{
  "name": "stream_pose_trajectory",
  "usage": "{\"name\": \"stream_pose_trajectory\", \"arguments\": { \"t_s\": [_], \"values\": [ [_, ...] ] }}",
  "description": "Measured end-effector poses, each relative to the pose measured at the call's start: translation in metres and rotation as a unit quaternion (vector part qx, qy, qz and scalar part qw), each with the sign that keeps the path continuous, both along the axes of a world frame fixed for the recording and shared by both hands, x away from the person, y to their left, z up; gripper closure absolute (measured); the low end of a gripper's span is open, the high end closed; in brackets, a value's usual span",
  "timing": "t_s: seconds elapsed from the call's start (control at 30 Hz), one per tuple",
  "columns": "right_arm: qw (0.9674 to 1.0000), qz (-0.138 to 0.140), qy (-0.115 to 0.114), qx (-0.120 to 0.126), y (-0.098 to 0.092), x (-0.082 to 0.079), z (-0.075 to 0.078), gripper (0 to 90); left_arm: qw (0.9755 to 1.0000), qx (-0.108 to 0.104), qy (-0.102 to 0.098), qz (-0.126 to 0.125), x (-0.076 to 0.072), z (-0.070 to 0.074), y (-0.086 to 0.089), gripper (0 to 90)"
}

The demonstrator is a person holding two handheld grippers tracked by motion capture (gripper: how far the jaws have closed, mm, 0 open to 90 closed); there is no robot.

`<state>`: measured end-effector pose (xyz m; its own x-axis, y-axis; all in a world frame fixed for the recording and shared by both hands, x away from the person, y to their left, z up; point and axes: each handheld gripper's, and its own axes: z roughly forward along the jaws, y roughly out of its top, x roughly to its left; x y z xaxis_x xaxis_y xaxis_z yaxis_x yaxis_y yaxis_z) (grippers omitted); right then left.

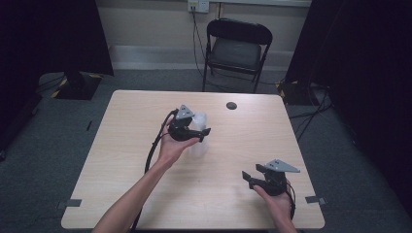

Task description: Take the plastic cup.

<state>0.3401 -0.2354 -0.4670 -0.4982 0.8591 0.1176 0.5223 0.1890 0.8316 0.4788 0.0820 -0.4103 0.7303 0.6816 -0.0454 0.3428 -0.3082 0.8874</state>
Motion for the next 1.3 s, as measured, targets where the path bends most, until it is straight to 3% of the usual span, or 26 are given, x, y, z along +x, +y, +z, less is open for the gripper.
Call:
{"name": "stream_pose_trajectory", "arguments": {
  "t_s": [0.1, 0.17, 0.6, 0.83, 1.3],
  "values": [
    [1.0, -0.003, 0.0, -0.001, -0.001, 0.0, 0.0, 33.8, 0.9999, 0.003, 0.008, -0.01, -0.001, -0.003, 0.0, 29.0],
    [1.0, -0.002, -0.001, 0.0, -0.001, 0.001, 0.0, 33.8, 0.9999, 0.003, 0.003, -0.01, -0.002, -0.003, -0.001, 29.5],
    [1.0, -0.002, 0.002, -0.001, -0.001, 0.001, 0.0, 33.8, 0.9995, -0.005, 0.021, -0.024, -0.007, -0.001, -0.003, 30.8],
    [1.0, -0.002, 0.002, 0.0, -0.001, 0.001, 0.0, 33.8, 0.9995, -0.004, 0.014, -0.027, -0.01, 0.002, -0.004, 30.8],
    [1.0, -0.002, 0.003, 0.0, 0.001, 0.002, -0.001, 33.8, 0.9995, -0.026, 0.001, -0.016, -0.012, 0.009, 0.001, 31.8]
  ]
}}
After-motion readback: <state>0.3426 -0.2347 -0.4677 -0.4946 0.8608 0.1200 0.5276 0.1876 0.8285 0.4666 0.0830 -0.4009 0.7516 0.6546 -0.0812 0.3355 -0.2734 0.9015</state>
